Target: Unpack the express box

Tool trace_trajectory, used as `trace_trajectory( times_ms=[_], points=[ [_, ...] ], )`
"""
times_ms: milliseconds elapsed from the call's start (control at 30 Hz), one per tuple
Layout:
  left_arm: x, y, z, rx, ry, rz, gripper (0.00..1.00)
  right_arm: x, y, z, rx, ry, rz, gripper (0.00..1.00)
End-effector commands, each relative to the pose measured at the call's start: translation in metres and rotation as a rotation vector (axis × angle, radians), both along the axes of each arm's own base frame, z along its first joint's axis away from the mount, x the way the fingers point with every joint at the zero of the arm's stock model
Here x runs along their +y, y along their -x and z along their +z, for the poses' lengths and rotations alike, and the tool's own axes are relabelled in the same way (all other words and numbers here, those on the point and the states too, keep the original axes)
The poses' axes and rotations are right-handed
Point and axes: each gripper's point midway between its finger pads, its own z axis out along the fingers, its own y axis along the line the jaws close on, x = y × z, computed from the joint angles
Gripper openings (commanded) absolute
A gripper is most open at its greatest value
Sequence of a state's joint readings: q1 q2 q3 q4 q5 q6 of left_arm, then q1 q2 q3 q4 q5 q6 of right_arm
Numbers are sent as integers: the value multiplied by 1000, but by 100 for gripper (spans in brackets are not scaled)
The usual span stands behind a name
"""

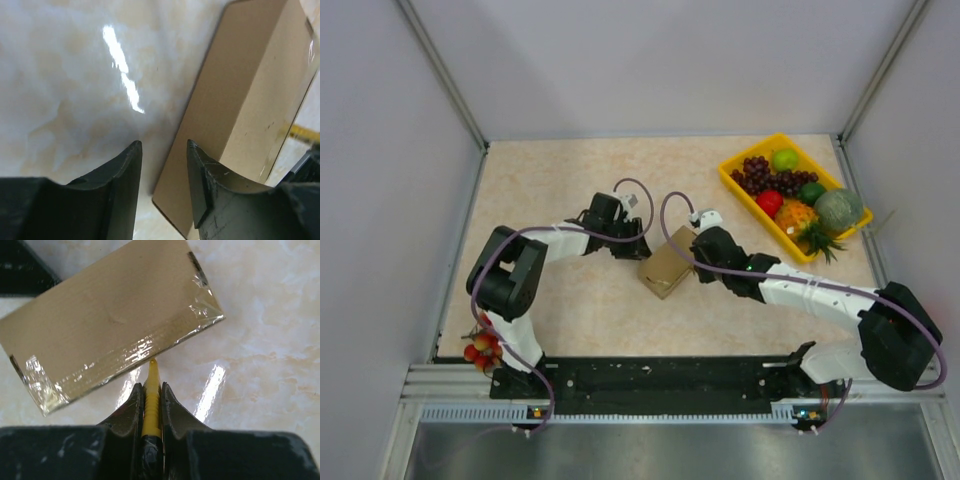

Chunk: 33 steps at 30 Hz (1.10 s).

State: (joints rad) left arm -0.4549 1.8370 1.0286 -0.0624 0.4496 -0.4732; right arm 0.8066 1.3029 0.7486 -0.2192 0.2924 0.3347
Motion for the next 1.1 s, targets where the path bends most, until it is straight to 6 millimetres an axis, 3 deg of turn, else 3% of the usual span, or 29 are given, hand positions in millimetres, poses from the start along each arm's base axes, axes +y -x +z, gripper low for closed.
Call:
trace_trajectory(
  times_ms=[0,167,367,433,567,633,833,1067],
  points=[
    [-4,33,13,-18,95,-73,45,20,-29,24,-81,-70,-9,0],
    [10,42,22,-73,83,-15,43,31,-40,28,-87,-91,7,0],
    [39,18,50,-101,-31,207,48,34,-36,36,-79,-124,11,0],
    [36,14,66,-105,7,224,50,34,-35,38,-69,-137,6,0],
    [19,19,77,-75,85,157,53,42,-29,39,-45,-171,43,0],
    [15,21,66,-30,87,138,53,45,-28,38,-38,-177,51,0],
    [19,28,26,79,19,152,37,47,-29,32,-16,-179,45,0],
    [24,36,8,144,21,141,22,48,-27,36,-15,-195,43,0]
  ],
)
